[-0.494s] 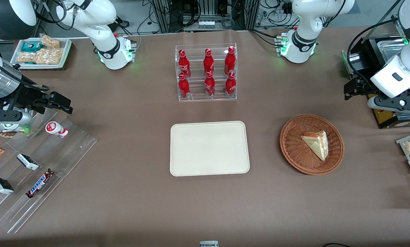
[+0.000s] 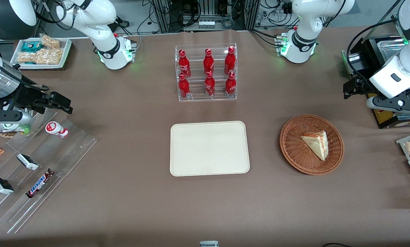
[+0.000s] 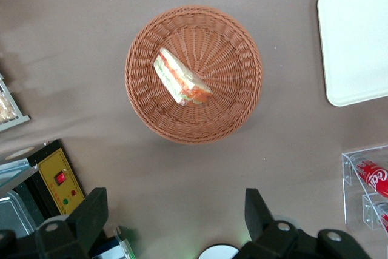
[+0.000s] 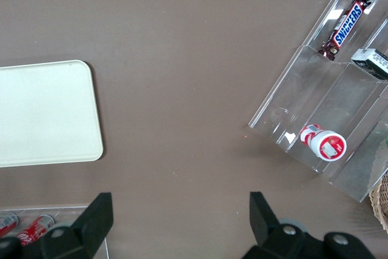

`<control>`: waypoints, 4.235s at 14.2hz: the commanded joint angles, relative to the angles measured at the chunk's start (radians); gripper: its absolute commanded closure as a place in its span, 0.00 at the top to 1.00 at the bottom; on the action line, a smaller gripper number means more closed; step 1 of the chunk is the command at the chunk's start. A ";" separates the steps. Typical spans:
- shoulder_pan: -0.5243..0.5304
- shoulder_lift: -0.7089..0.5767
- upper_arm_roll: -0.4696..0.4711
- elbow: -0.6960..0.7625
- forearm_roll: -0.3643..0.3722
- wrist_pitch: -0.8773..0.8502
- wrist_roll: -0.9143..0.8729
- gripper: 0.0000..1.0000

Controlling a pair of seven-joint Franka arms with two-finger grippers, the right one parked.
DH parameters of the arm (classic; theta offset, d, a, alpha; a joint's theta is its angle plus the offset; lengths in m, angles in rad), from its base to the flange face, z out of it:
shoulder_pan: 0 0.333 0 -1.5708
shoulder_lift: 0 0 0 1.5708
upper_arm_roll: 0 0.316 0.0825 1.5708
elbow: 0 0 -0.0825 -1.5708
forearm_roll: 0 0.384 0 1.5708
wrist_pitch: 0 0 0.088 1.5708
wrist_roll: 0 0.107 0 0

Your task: Place sandwich from basket to tray

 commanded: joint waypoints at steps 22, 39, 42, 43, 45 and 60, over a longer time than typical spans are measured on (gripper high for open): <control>0.009 0.237 0.041 -0.655 0.006 1.139 -0.944 1.00; -0.523 0.548 0.019 -0.003 0.059 0.683 -0.999 0.08; -0.634 0.663 0.021 0.138 0.151 0.686 -1.106 0.08; -0.669 0.686 0.021 0.155 0.185 0.708 -1.119 0.08; -0.701 0.714 0.021 0.155 0.203 0.783 -1.133 0.08; -0.656 0.471 0.022 0.143 0.202 0.523 -1.200 1.00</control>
